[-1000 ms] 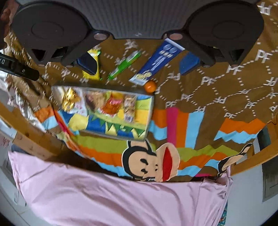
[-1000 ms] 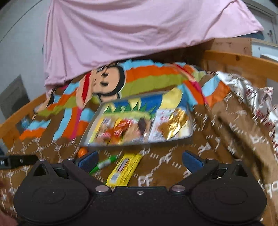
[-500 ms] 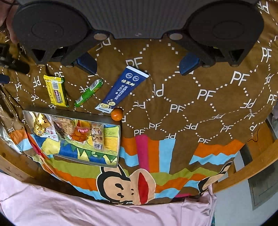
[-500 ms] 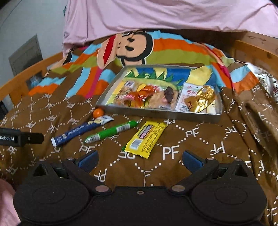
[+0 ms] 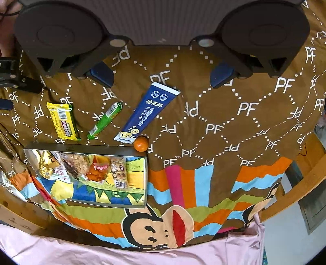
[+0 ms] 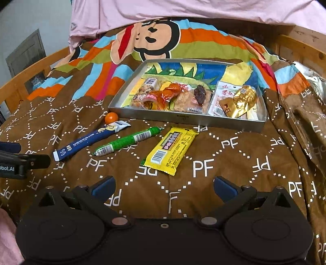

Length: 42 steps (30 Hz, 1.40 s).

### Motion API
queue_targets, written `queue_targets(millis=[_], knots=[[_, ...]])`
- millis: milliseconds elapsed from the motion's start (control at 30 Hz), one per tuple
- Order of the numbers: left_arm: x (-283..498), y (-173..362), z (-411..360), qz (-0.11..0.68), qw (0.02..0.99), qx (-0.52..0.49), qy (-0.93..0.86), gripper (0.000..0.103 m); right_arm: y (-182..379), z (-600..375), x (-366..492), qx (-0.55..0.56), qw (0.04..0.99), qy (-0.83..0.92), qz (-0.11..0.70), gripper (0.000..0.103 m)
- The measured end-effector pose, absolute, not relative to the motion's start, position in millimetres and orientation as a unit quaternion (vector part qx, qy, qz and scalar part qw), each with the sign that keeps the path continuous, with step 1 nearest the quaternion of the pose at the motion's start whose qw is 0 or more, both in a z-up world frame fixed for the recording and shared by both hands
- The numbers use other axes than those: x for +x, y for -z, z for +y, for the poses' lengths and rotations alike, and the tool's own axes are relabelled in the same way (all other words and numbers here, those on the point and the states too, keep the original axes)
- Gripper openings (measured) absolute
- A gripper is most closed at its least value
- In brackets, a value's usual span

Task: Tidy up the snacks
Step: 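Withdraw both tools from the tray toward the loose snacks, then grasp the yellow chocolate bar with the right tool while the left tool grasps the green sausage stick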

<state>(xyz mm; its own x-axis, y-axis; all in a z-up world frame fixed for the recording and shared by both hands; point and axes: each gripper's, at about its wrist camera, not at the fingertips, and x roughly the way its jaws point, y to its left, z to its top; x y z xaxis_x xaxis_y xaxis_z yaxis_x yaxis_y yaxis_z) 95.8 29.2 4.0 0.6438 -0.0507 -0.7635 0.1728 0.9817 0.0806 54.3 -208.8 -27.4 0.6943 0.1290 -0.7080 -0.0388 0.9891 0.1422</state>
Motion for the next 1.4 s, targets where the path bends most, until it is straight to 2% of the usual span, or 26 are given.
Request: queue_targets(millis=[733, 1033, 1400], knots=[[146.0, 8.7, -4.5, 0.393, 0.890, 0.097, 0.211, 0.103, 32.4, -225.4, 125.9, 0.022, 0.929, -0.001, 0.369, 0.102], [175.6, 8.5, 7.1, 0.402, 0.893, 0.057, 0.194, 0.103, 44.9, -221.2, 137.4, 0.019, 0.923, 0.005, 0.385, 0.102], [185.6, 12.0, 8.3, 0.396, 0.897, 0.055, 0.189, 0.103, 68.7, -190.3, 151.9, -0.006, 0.909, -0.028, 0.417, 0.102]])
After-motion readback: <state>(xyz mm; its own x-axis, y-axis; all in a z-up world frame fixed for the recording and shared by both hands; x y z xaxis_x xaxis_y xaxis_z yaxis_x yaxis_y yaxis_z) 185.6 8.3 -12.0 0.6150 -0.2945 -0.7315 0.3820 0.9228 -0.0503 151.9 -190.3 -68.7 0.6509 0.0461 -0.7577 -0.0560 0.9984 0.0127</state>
